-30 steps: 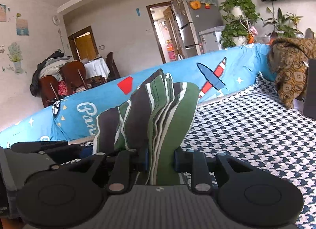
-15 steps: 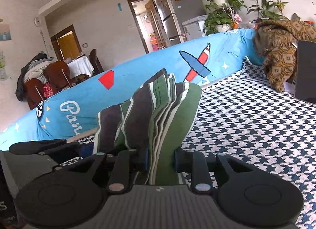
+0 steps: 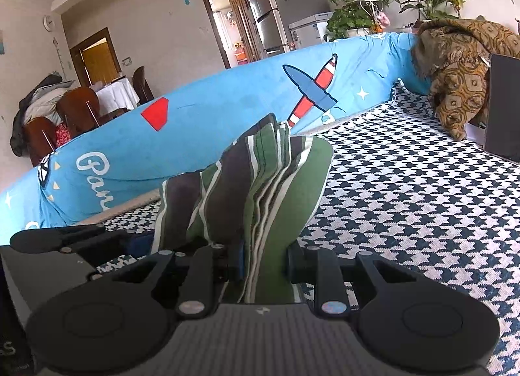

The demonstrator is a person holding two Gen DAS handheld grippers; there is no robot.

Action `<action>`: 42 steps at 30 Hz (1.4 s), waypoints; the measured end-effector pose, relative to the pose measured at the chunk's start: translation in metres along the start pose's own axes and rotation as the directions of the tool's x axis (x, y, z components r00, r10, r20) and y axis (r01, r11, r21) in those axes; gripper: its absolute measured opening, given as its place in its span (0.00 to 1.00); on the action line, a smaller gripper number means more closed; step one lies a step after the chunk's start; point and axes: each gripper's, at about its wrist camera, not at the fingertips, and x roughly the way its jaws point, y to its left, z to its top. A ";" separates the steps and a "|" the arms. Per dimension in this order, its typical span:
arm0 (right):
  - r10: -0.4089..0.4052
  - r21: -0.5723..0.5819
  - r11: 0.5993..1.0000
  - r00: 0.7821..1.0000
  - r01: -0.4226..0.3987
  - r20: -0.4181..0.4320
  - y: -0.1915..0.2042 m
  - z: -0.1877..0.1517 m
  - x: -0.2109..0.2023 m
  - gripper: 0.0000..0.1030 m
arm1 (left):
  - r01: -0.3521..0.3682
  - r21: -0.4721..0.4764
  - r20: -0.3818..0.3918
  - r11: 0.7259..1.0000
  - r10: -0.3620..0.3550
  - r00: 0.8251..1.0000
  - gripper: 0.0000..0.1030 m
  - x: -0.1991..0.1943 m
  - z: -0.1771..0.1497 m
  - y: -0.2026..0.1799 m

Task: Fold clothes
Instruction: 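Lower the folded shirt onto the bed and open both grippers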

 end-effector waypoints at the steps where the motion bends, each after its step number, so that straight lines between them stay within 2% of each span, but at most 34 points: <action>1: -0.004 0.001 1.000 1.000 0.004 -0.002 0.000 0.000 0.001 0.24 | 0.000 0.001 -0.001 1.000 0.000 1.000 0.23 0.002 0.000 -0.001; 12: -0.055 0.056 0.997 0.996 0.058 -0.065 -0.015 -0.004 0.018 0.24 | -0.017 -0.001 -0.023 1.000 0.017 1.000 0.23 0.024 -0.003 -0.002; 21: -0.106 0.088 0.989 0.985 0.119 -0.135 -0.028 -0.008 0.028 0.25 | -0.003 -0.059 -0.071 0.998 -0.001 0.997 0.24 0.033 -0.009 0.009; 24: -0.141 0.073 0.986 0.980 0.152 -0.141 -0.027 -0.008 0.027 0.32 | 0.001 -0.085 -0.084 0.996 -0.008 0.996 0.25 0.032 -0.010 0.013; 29: -0.215 0.075 0.971 0.968 0.226 -0.130 -0.032 -0.005 0.022 0.53 | -0.004 -0.097 -0.092 0.995 -0.005 0.996 0.26 0.026 -0.012 0.016; 30: -0.228 0.075 0.969 0.966 0.238 -0.122 -0.033 -0.004 0.020 0.54 | -0.006 -0.102 -0.093 0.995 -0.003 0.996 0.26 0.025 -0.013 0.016; 34: -0.269 0.076 0.958 0.959 0.275 -0.089 -0.039 0.002 0.014 0.54 | -0.023 -0.140 -0.106 0.990 0.008 0.994 0.36 0.023 -0.014 0.024; 37: -0.270 0.101 0.956 0.960 0.277 -0.079 -0.047 0.007 0.009 0.54 | -0.034 -0.193 -0.120 0.981 0.010 0.993 0.43 0.024 -0.015 0.035; 42: -0.200 0.120 0.972 0.979 0.204 -0.047 -0.048 0.014 0.003 0.54 | -0.015 -0.286 -0.130 0.958 -0.023 0.991 0.47 0.031 -0.015 0.049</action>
